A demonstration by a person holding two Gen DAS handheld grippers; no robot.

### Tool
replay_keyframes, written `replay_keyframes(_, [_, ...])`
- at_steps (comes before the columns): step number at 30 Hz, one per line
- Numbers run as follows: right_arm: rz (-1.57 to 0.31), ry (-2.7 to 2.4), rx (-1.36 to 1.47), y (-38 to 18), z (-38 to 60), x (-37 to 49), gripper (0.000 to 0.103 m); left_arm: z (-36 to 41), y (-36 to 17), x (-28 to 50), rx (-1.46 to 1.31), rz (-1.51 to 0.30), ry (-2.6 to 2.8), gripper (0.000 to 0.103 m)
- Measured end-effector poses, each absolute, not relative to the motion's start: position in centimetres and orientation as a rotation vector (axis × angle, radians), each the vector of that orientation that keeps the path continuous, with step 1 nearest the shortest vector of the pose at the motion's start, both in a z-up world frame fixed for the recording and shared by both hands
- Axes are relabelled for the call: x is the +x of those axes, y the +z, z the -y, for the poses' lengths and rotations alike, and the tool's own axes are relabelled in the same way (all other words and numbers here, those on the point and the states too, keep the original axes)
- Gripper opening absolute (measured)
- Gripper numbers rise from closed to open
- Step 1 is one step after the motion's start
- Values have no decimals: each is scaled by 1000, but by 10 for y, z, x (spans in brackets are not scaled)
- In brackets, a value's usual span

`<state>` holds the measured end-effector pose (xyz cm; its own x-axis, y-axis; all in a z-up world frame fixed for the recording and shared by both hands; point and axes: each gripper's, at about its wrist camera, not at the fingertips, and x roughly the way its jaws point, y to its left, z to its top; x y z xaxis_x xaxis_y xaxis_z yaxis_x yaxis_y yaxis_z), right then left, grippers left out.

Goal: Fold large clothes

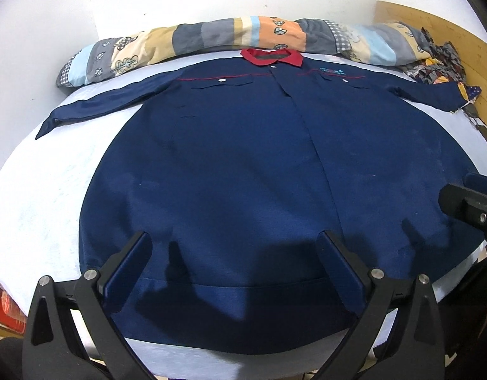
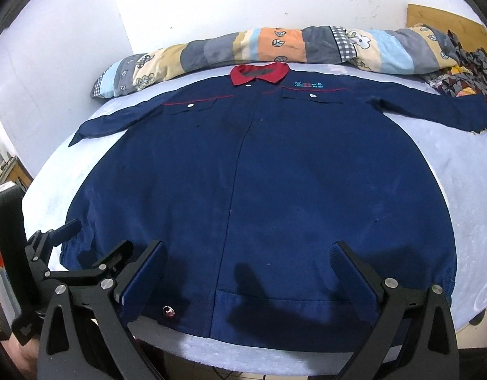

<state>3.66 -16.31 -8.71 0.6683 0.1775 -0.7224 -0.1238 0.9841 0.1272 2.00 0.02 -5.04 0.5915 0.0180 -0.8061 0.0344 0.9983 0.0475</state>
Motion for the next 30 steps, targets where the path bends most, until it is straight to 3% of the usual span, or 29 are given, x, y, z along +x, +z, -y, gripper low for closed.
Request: replay_keyframes(30, [-842,171,68,-86,179,36,103,1,-44,19,54,-920,-7,103])
